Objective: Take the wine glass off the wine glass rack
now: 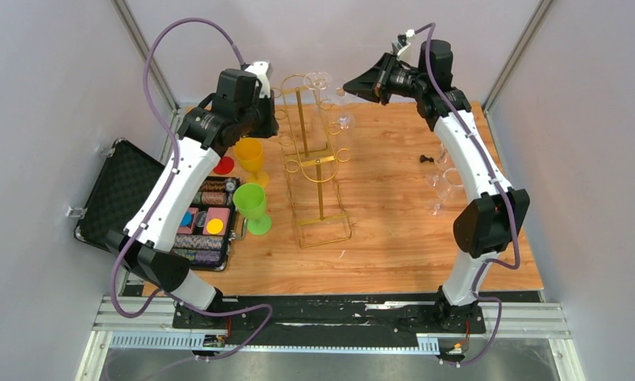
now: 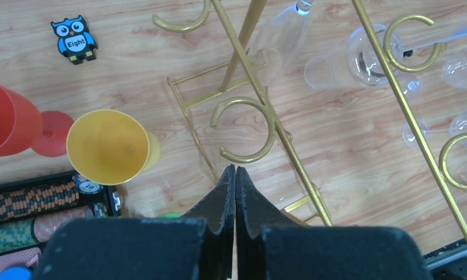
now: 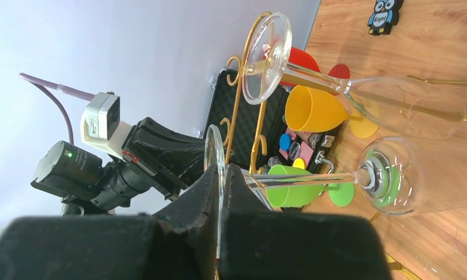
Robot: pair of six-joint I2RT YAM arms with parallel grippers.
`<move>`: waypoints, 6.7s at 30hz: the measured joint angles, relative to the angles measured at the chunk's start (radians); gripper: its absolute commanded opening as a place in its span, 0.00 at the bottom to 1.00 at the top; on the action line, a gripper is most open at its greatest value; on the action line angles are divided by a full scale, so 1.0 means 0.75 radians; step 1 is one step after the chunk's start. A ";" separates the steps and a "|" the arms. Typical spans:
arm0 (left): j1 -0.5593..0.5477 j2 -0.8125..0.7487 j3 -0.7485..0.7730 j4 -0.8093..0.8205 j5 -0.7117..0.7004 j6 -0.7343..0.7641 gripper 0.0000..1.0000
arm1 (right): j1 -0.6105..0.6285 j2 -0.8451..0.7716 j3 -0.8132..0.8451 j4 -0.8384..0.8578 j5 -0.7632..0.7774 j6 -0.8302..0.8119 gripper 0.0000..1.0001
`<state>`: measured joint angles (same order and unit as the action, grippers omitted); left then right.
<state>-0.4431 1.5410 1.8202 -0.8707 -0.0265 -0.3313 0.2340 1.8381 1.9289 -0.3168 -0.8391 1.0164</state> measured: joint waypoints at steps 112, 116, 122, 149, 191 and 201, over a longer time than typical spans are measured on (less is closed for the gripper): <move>0.001 -0.522 -0.195 0.134 0.933 -0.501 0.00 | 1.316 -0.794 -0.529 -0.078 0.847 -2.229 0.56; 0.001 -0.530 -0.195 0.102 0.926 -0.440 0.00 | 1.316 -0.883 -0.546 -0.067 0.856 -2.212 0.61; 0.001 -0.547 -0.195 0.037 0.923 -0.339 0.00 | 1.316 -0.984 -0.544 -0.055 0.924 -2.158 0.65; -0.131 -0.798 -0.337 -0.406 0.960 0.301 0.00 | 1.024 -0.675 0.123 -0.659 0.664 -1.782 0.69; -0.527 -0.866 -0.449 -0.504 0.755 0.451 0.00 | 0.908 -0.595 0.106 -0.838 -0.044 -1.625 0.38; -0.535 -0.865 -0.448 -0.516 0.750 0.463 0.00 | 0.907 -0.585 0.070 -0.839 -0.072 -1.615 0.08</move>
<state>-0.8440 0.8921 1.4841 -1.2579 0.5358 0.0158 0.9142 1.3994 1.9812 -0.9459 -0.8928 -0.1951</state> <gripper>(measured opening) 0.049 0.142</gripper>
